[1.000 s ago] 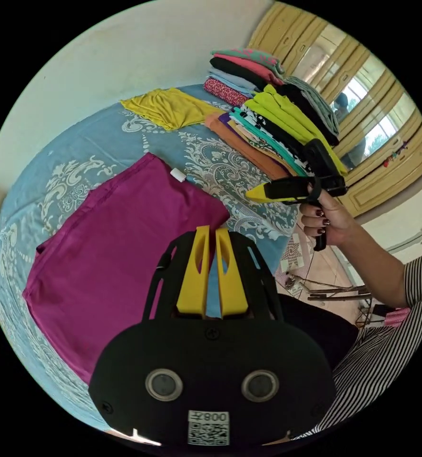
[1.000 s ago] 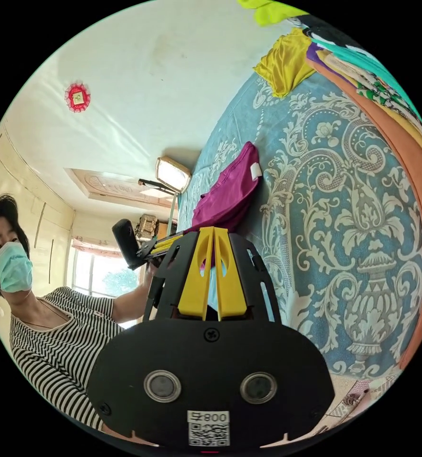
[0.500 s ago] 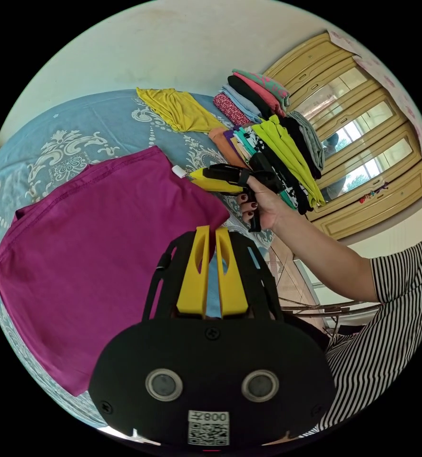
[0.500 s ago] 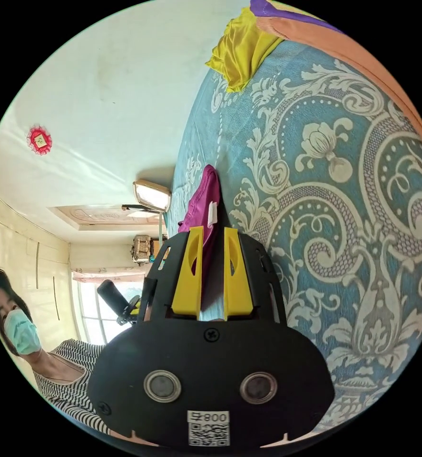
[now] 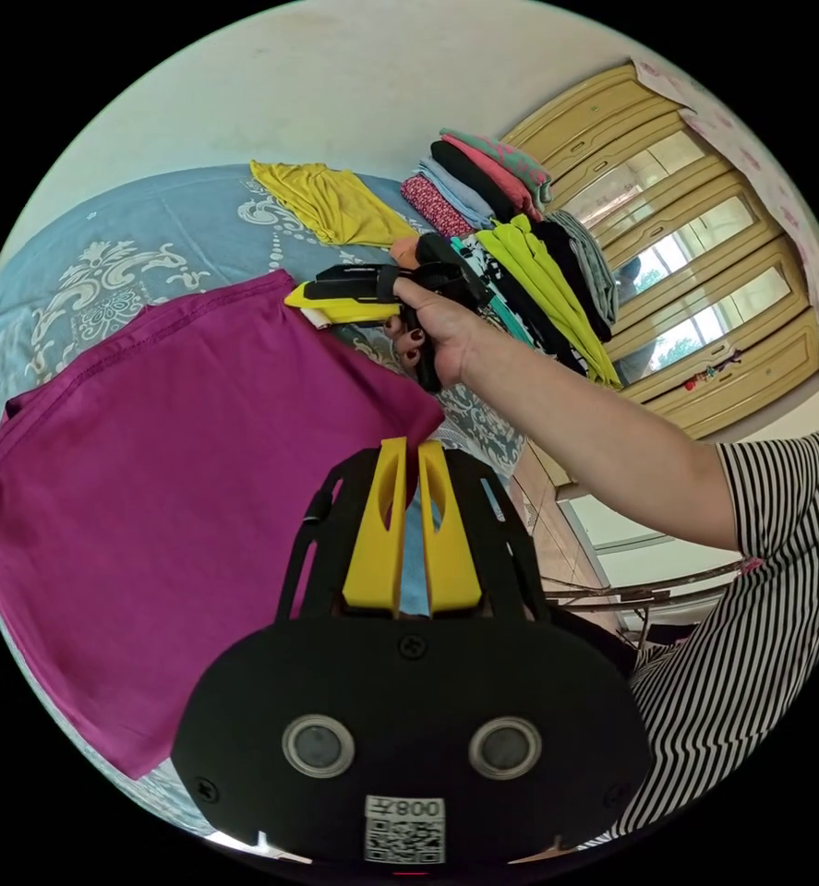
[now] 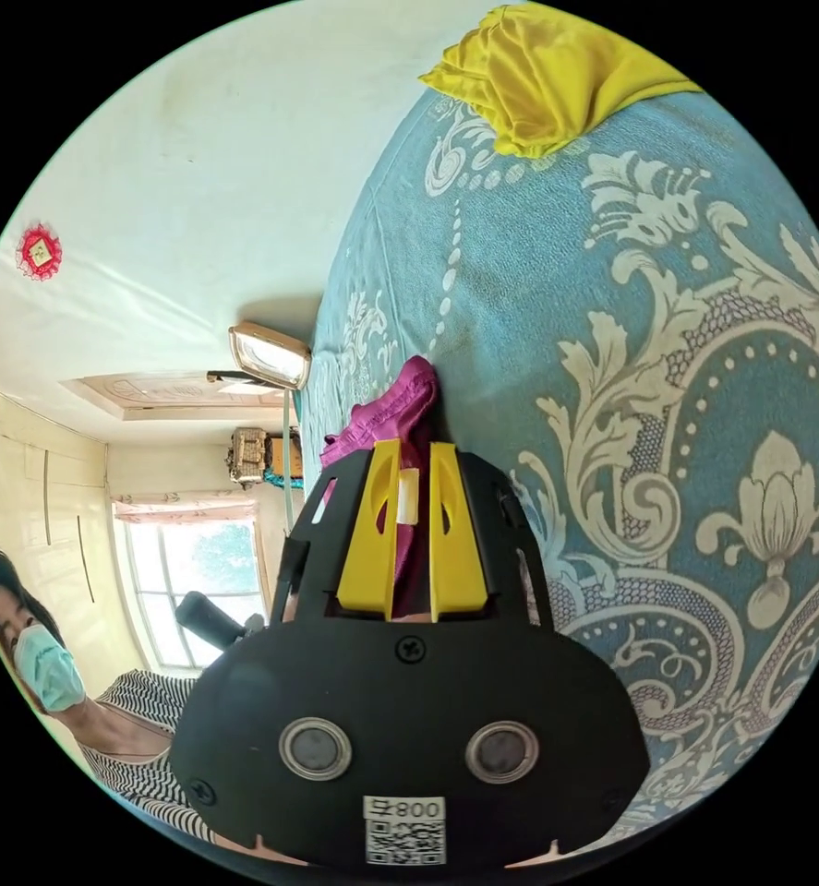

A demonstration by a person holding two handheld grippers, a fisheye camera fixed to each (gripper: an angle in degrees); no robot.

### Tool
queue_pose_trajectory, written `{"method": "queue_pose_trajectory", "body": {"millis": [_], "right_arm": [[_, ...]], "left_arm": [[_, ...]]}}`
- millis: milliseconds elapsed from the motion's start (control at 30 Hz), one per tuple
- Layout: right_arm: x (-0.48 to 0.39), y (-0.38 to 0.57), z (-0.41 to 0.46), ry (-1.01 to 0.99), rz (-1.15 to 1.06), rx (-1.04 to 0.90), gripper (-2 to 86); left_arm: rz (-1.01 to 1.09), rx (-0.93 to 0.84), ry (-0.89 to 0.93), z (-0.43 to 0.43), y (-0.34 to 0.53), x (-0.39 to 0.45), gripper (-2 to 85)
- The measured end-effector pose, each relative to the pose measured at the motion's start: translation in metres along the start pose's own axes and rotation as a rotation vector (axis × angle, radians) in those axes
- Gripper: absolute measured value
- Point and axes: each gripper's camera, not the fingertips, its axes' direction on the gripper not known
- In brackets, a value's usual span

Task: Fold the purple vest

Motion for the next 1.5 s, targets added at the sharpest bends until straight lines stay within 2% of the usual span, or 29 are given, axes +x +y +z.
{"method": "queue_pose_trajectory", "body": {"millis": [400, 700, 900, 1067, 1267, 1500], "right_arm": [[-0.086, -0.015, 0.017, -0.046, -0.048, 0.009, 2.2], [-0.200, 0.000, 0.036, -0.105, -0.119, 0.127, 2.1], [-0.308, 0.003, 0.099, -0.065, -0.248, 0.096, 2.1], [-0.395, 0.002, 0.192, 0.009, -0.342, -0.014, 2.1], [-0.453, 0.005, 0.297, 0.137, -0.355, -0.134, 2.2], [-0.500, 0.011, 0.371, 0.238, -0.358, -0.211, 2.5]], "left_arm": [[-0.012, 0.047, 0.039, -0.017, 0.055, -0.055, 2.1], [-0.074, 0.207, 0.105, -0.079, 0.137, -0.116, 2.1], [-0.227, 0.384, 0.139, -0.136, 0.229, -0.182, 2.2], [-0.417, 0.521, 0.139, -0.176, 0.329, -0.251, 2.1], [-0.612, 0.615, 0.200, -0.193, 0.428, -0.328, 2.1], [-0.763, 0.670, 0.283, -0.193, 0.511, -0.393, 2.3]]}}
